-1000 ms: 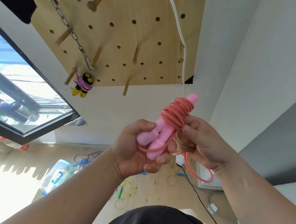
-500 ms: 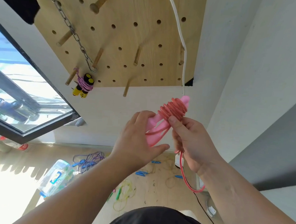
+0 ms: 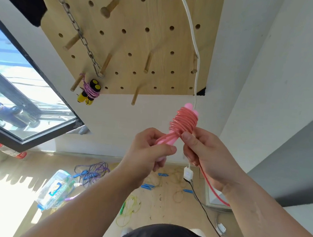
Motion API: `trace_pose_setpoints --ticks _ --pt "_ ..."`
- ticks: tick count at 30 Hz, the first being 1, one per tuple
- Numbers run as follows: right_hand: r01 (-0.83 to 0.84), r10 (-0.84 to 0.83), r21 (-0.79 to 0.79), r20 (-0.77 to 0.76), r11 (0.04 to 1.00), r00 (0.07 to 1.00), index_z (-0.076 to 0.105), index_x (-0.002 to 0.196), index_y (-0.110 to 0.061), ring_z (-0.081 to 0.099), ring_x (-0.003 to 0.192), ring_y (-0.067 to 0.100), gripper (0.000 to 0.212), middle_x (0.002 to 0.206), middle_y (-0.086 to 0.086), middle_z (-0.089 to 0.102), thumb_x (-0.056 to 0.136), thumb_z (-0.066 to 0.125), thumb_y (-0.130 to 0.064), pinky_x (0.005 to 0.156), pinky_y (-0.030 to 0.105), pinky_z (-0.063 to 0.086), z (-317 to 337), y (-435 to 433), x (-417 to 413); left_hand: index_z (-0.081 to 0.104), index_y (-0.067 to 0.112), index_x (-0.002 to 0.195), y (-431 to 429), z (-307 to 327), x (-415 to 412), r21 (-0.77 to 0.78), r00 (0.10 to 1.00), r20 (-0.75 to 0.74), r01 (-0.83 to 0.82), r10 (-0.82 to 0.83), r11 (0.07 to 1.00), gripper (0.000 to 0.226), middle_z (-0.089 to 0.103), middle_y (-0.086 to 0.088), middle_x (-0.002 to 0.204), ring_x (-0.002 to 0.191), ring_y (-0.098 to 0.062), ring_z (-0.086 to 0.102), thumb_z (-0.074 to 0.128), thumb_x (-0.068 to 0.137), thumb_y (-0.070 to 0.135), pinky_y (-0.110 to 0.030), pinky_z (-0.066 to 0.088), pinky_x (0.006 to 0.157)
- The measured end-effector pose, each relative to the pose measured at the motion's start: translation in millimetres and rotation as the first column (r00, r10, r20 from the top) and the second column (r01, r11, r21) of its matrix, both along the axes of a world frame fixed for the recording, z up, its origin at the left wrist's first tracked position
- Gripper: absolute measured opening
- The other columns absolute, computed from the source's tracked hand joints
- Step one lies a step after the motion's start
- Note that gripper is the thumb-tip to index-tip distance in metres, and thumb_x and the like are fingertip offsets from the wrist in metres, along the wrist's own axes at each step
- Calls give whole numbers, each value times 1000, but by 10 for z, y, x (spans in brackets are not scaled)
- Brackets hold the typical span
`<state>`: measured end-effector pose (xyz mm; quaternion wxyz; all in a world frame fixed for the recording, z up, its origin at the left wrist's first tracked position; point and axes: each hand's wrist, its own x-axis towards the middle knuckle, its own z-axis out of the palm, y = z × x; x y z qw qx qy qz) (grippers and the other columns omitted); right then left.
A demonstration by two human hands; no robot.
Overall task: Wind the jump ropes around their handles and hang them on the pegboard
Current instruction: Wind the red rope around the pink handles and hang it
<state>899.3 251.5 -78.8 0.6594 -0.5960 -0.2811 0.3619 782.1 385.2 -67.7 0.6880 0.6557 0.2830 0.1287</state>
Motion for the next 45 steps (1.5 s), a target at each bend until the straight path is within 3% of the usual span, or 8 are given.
trace_pose_setpoints --ticks 6,12,14,17,21,29,37,45 --pt "-62 62 -18 18 998 998 72 94 -30 30 55 16 29 57 2 38 77 72 -53 51 29 25 46 21 115 55 3 113 65 16 -60 -451 972 111 234 -206 861 53 60 -24 83 50 -21 45 65 69 31 -20 28 41" --pt "5 -5 9 -38 1000 999 70 85 -21 28 50 13 20 54 -1 33 80 76 -40 46 24 25 72 44 73 55 -1 116 132 -11 -72 -554 943 182 332 -278 764 64 63 -28 91 53 -28 56 78 69 37 -25 43 42" --pt "106 -106 0 -55 994 993 68 87 -13 28 48 12 32 53 -2 34 81 77 -43 47 24 26 91 67 31 60 0 115 106 53 -18 -415 971 99 240 -218 878 56 68 -28 95 65 -34 64 73 74 37 -32 51 52" --pt "291 -292 -22 -83 957 953 67 90 -8 30 44 7 34 52 -4 35 82 71 -41 51 19 28 119 122 -7 64 16 113 22 151 54 94 999 -12 -43 44 995 47 75 -5 91 75 -22 69 78 73 36 -31 52 58" --pt "390 -393 -62 -56 919 918 68 97 -15 39 41 1 27 46 -13 40 88 72 -40 56 22 31 139 200 -65 38 42 122 -98 148 69 694 994 -79 0 76 720 79 58 19 113 97 -3 57 90 62 46 -19 47 76" --pt "295 -295 -12 18 955 955 67 93 -12 33 50 12 29 57 2 40 94 64 -41 50 21 29 248 221 -100 55 10 95 41 65 111 903 977 148 -196 150 383 43 54 5 83 70 -12 44 84 66 23 -20 37 56" --pt "68 -69 62 19 996 997 69 121 -23 32 56 15 24 64 6 55 104 52 -20 52 20 31 315 145 16 57 15 85 48 211 161 320 951 170 -299 256 899 45 66 0 76 60 -9 59 89 54 15 -27 51 52" --pt "-15 18 -31 86 999 996 63 82 -40 33 53 13 16 57 3 45 92 60 -52 53 27 26 181 96 120 51 7 83 66 189 139 -203 977 95 -170 192 964 42 52 -4 62 44 -11 33 79 52 13 -23 27 40"
